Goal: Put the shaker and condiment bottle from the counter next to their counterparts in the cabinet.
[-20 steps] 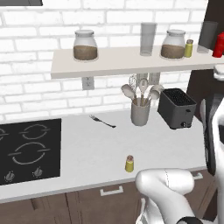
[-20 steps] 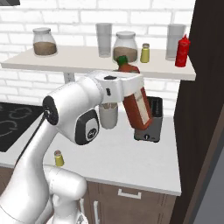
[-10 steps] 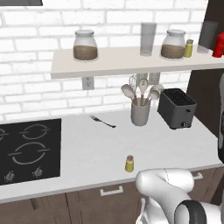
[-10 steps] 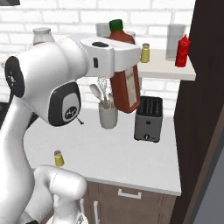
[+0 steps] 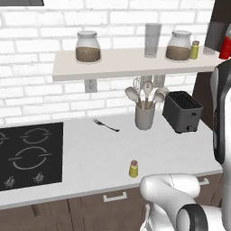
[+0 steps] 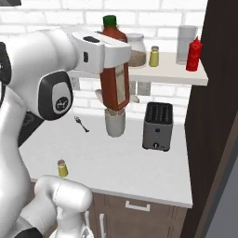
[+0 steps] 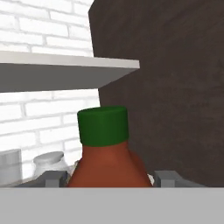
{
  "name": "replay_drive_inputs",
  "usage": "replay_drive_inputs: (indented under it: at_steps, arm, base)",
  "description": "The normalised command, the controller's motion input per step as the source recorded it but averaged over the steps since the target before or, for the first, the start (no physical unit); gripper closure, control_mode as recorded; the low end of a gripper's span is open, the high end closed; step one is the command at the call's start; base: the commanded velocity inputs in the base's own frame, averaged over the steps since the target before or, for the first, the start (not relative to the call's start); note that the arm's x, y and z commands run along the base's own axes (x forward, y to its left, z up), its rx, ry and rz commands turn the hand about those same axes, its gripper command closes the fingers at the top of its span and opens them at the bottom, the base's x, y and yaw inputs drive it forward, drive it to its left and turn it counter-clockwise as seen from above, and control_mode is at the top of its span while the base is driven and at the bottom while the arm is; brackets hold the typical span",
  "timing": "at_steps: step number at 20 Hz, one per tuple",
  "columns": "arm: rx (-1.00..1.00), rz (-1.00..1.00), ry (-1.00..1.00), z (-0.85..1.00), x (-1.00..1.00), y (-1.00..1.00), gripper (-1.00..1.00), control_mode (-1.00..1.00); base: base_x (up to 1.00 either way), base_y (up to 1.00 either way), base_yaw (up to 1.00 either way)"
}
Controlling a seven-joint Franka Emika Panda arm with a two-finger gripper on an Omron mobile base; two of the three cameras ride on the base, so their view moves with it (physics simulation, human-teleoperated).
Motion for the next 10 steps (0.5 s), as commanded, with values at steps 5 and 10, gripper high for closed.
replay_drive_inputs:
  at_steps: [5,10]
  arm:
    - [0.05,0.02,-0.02,0.06,0.26,0.03,1.0,-1.0]
    - [0.0,0.0,-0.01,0.0,0.04,0.0,1.0,-1.0]
  base:
    - [0.0,0.0,0.0]
    - [0.0,0.0,0.0]
